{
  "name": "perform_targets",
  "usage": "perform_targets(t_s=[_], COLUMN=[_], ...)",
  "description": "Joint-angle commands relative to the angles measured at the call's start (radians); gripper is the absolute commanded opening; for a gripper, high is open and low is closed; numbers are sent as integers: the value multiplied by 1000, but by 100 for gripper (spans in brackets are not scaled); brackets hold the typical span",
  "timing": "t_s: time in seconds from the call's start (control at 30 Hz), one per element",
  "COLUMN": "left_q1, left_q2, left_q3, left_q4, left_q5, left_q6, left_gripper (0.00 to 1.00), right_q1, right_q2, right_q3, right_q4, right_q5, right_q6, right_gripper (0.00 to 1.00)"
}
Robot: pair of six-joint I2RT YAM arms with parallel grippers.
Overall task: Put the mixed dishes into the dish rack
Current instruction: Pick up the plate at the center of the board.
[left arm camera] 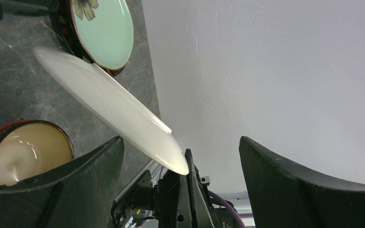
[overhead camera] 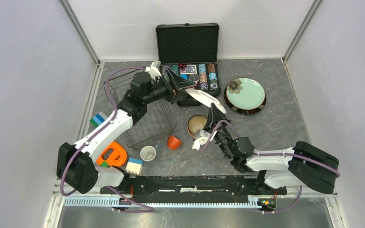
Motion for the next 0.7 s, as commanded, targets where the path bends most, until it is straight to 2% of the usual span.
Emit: perform_targets(t_s=[0.0, 0.3, 0.6, 0.67], left_q1=[-26, -27, -77, -82], left_q2=[9, -37, 44, 54], left_q3=[19, 5, 26, 25], left_q4=[56, -22, -21, -13], left_q5=[23, -85, -154, -163], left_q6=[-70, -56, -132, -147], left_gripper=[91, 94, 86, 82], right_q1=[26, 44, 100, 109], right_q2=[26, 21, 84, 95], right_q3=[69, 71, 131, 136], right_q4=[355, 348, 382, 387], right_q5=[-2, 5, -5, -20], right_q6=[-88, -119, -161, -172], right_gripper=[0, 0, 0, 0])
